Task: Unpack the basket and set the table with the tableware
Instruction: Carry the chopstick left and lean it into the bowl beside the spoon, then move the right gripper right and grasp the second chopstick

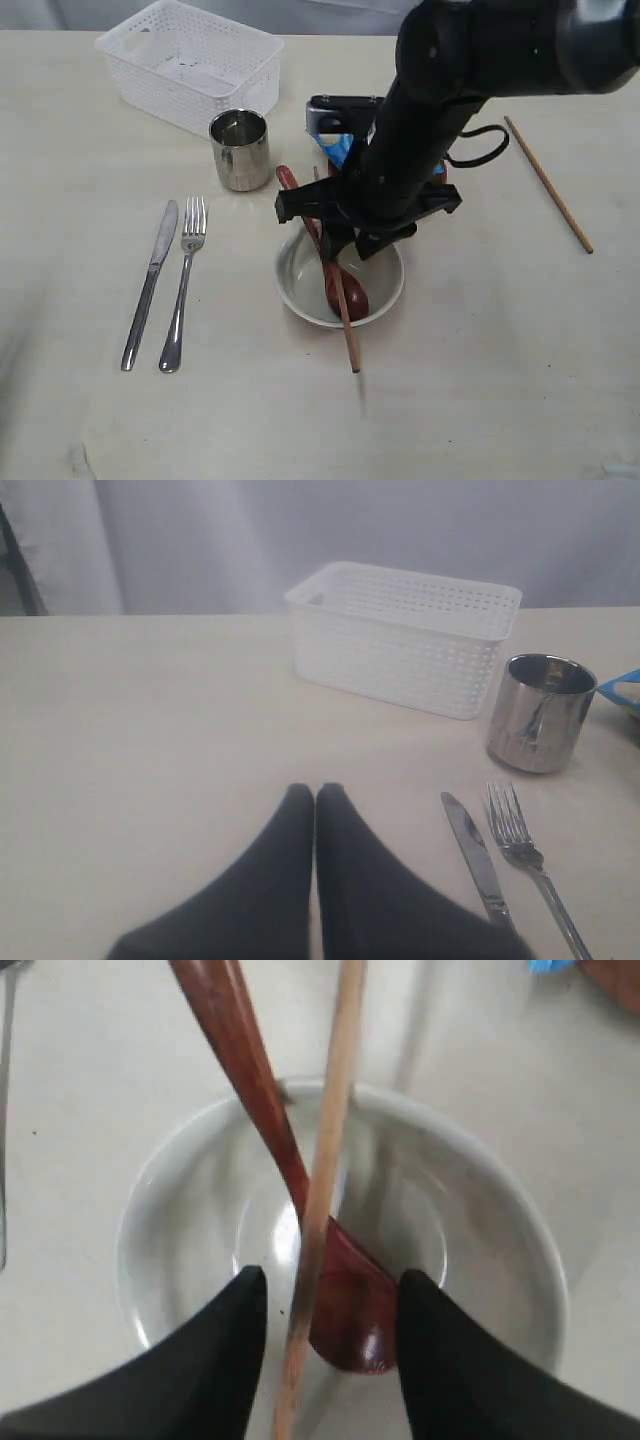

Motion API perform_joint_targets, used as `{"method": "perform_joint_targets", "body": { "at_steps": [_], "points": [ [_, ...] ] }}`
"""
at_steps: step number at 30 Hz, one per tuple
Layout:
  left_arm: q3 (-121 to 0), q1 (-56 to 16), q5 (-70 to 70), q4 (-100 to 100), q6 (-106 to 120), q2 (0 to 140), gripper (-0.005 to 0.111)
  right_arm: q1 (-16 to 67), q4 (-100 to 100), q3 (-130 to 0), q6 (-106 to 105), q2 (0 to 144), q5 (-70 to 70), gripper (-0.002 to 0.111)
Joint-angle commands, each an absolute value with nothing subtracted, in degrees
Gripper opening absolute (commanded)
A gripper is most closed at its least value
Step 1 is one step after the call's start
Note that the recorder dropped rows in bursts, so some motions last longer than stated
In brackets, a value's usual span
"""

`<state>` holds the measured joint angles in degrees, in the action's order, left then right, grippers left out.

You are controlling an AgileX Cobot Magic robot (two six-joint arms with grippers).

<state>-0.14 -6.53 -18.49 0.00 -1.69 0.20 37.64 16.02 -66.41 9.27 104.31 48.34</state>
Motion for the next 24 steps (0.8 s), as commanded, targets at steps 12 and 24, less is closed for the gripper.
{"method": "perform_joint_targets", "body": {
  "at_steps": [12, 24],
  "points": [
    [0.0, -6.4, -18.3, 0.0, -1.7, 0.0, 0.000, 28.1, 7.0, -83.3, 7.4, 104.1, 61.8, 0.041],
    [0.0, -6.4, -18.3, 0.0, -1.7, 0.0, 0.000, 2.9, 6.5, -83.3, 1.1, 104.0, 61.7, 0.041]
  ]
}}
